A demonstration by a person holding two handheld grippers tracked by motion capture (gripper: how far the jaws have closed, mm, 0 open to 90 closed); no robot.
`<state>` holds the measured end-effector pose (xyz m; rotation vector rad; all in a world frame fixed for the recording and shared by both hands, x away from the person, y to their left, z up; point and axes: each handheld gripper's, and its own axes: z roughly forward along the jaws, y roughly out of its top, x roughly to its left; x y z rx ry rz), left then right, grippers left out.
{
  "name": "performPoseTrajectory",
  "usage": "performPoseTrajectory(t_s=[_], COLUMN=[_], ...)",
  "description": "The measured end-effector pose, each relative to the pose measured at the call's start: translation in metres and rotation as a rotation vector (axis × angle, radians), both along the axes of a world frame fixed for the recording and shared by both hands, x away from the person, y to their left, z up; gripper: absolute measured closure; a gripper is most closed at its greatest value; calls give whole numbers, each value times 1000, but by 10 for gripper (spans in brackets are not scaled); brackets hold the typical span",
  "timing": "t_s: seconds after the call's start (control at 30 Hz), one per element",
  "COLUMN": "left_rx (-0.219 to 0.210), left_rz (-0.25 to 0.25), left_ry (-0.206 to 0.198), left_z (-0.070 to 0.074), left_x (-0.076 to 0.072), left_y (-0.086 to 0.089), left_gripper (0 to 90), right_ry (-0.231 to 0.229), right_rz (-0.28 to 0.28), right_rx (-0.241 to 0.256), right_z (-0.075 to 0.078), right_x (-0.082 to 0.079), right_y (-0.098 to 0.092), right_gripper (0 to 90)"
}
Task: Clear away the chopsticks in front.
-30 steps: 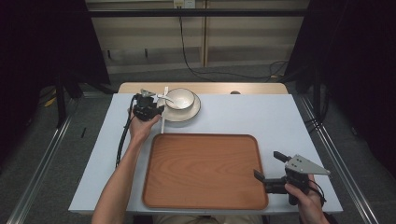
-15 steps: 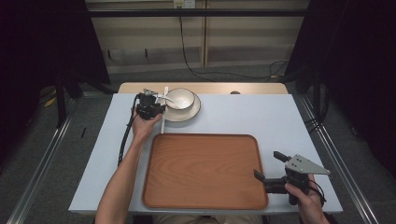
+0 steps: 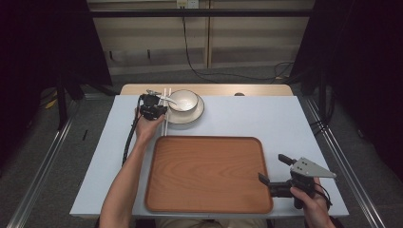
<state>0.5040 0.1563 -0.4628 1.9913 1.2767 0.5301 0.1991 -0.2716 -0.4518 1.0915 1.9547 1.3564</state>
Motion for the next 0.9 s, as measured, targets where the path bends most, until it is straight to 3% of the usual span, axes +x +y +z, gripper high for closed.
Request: performPoseTrajectory(t_s=[0.07, 0.1, 0.17, 0.2, 0.27, 0.3, 0.33, 0.37, 0.43, 0.5, 0.67, 0.7, 0.8, 0.9], left_rx=[1, -18, 3, -24, -18, 5, -22, -13, -36, -18, 5, -19, 15, -4], left_rz=[7, 7, -3, 14, 25, 12, 33, 36, 51, 45, 103, 110, 94, 109], left_ry=[4, 4, 17, 15, 20, 34, 33, 34, 34, 44, 37, 42, 57, 58], left_z=[0, 0, 1, 0, 0, 1, 0, 0, -1, -1, 0, 0, 2, 2], left_x=[2, 2, 4, 6, 8, 9, 10, 11, 12, 13, 13, 14, 14, 14], left_y=[0, -1, -1, -3, -3, -1, -4, -4, -6, -6, -6, -8, -10, -13], left_gripper=[766, 767, 781, 781, 785, 785, 785, 786, 788, 794, 843, 845, 853, 855], right_ry=[3, 6, 12, 12, 7, 7, 3, 4, 7, 7, 10, 13, 22, 19], right_rz=[1, -1, -7, -7, -6, -6, -4, -5, -5, -3, -6, -6, -4, -2], right_rx=[-2, -1, 5, 5, 4, 4, 3, 3, 4, 4, 9, 13, 10, 10], right_z=[0, 0, -1, -1, 0, 0, 0, 0, -1, -1, -1, -1, -2, -2], right_x=[0, 1, 1, 1, 0, 0, 0, 0, 0, 0, 0, 1, 2, 1], right_y=[-1, -1, -1, -1, -3, -3, -3, -3, -3, -3, -3, -3, -2, -3], right_gripper=[16, 16, 16, 16, 16, 16, 16, 16, 16, 16, 16, 16, 16, 16])
